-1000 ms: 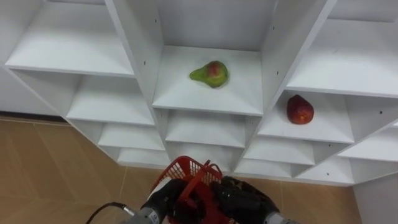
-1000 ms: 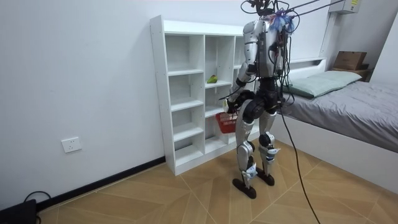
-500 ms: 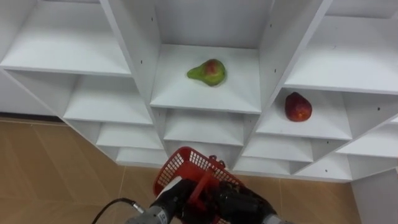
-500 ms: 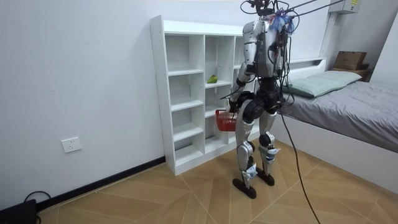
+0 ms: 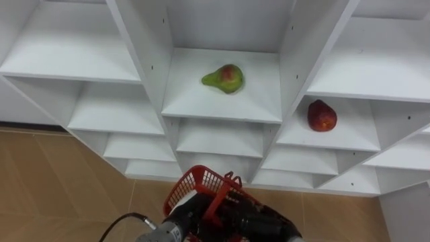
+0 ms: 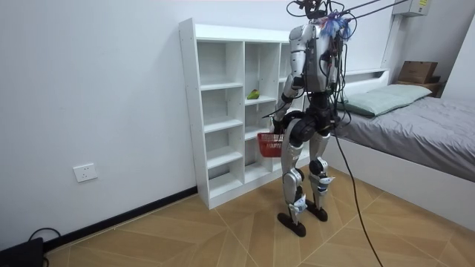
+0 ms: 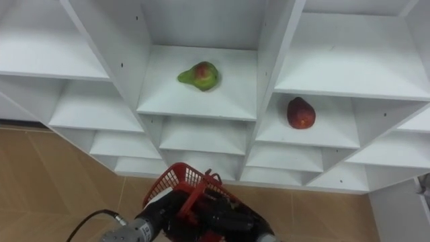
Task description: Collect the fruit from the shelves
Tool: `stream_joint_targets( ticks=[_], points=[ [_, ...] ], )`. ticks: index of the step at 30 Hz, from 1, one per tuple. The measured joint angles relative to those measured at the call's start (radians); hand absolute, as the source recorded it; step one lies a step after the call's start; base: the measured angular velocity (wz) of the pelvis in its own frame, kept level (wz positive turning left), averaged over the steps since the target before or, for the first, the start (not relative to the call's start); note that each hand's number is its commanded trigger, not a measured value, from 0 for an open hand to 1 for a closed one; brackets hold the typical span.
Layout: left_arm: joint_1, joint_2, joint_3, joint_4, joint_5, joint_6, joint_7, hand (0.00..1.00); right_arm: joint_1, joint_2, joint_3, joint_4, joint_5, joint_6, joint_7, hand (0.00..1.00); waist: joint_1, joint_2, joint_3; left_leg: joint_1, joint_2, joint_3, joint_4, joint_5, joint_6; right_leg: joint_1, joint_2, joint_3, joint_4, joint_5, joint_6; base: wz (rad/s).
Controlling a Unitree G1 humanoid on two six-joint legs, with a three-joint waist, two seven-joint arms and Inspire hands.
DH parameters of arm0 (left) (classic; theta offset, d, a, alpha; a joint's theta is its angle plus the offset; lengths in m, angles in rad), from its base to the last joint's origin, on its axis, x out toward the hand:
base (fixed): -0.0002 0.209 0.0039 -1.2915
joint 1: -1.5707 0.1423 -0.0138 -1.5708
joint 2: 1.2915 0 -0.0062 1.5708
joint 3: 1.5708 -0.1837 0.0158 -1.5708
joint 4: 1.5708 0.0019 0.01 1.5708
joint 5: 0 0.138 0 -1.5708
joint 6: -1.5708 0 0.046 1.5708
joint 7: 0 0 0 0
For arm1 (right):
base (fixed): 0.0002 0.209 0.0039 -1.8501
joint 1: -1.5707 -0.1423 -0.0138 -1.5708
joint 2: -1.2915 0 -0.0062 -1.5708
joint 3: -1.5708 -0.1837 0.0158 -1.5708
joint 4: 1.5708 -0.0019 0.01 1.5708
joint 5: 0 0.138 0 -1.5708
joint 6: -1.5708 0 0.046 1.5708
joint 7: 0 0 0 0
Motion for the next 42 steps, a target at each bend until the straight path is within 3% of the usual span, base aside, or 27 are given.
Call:
stream_joint_targets(
  ticks=[7,28,36,42],
  points=[
    [0.0,0.007,-0.004,0.0,-0.001,0.018,0.0,1.0,-0.002,0.007,0.0,0.02,0.032,0.021,-0.02,0.0,-0.001,-0.003,0.0016,0.001,0.0,0.001,0.0,0.0,0.0,0.0,0.0,0.001,0.0,0.0,0.0,0.0],
    [-0.009,0.01,-0.025,0.002,-0.039,0.027,0.006,1.0,-0.002,0.006,0.0,0.037,0.078,0.02,-0.043,0.0,-0.003,0.003,0.0057,0.018,0.0,0.01,-0.011,0.0,0.0,0.01,0.001,0.011,-0.002,0.0,0.0,0.0],
    [-0.009,0.01,-0.029,0.002,-0.039,0.026,0.028,1.0,0.0,0.003,0.0,0.036,0.086,0.017,-0.043,0.0,-0.001,0.009,0.0049,0.035,0.0,0.012,-0.025,0.004,0.0,0.019,-0.001,0.012,-0.002,0.0,0.0,0.0],
    [-0.009,0.009,-0.032,0.002,-0.039,0.026,0.049,1.0,0.001,-0.001,-0.001,0.036,0.086,0.016,-0.043,0.0,-0.001,0.018,-0.0011,0.046,-0.001,0.013,-0.033,0.008,-0.002,0.024,0.0,0.013,-0.003,0.0,0.0,0.0]
  ],
)
